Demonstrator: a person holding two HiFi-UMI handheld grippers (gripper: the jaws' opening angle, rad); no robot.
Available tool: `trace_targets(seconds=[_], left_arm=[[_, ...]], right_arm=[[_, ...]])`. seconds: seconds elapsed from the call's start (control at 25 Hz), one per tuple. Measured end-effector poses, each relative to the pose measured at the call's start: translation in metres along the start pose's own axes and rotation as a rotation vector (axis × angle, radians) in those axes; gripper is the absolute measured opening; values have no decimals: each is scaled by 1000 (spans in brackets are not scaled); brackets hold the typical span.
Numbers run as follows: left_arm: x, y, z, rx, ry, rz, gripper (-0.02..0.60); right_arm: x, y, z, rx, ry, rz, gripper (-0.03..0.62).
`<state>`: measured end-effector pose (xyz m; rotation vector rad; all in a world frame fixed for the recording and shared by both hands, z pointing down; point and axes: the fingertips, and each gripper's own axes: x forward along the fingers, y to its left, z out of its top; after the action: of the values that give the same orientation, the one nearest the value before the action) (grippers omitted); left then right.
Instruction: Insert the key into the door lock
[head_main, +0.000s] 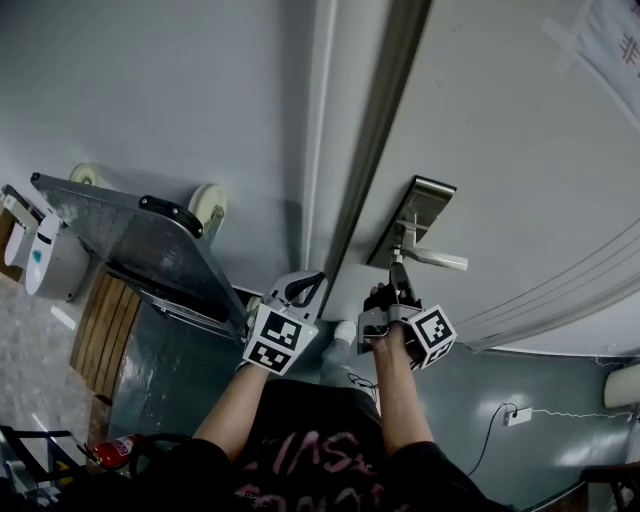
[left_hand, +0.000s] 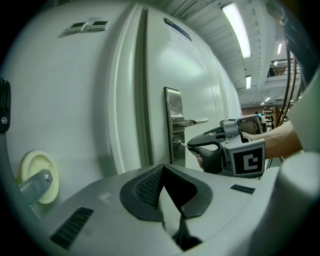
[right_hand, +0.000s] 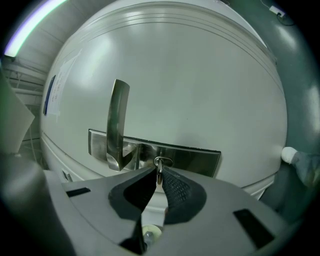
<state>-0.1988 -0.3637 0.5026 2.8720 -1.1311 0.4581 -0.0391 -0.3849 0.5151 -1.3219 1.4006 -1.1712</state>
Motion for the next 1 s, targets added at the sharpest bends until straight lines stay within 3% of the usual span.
trace_targets(seconds=[0.32,0.64,1.0], left_arm=[[-11,-3,-4,-7,-8,-4,12],[-15,-18,1,-1,-26,-34,12],[-18,-33,12,-15,-41,-66,12]], right_arm=[[-17,5,-3,-128,5,8,144],[-46,19,-2,-447,19,-9,150],[-75,38,0,-717,36,-14,149]])
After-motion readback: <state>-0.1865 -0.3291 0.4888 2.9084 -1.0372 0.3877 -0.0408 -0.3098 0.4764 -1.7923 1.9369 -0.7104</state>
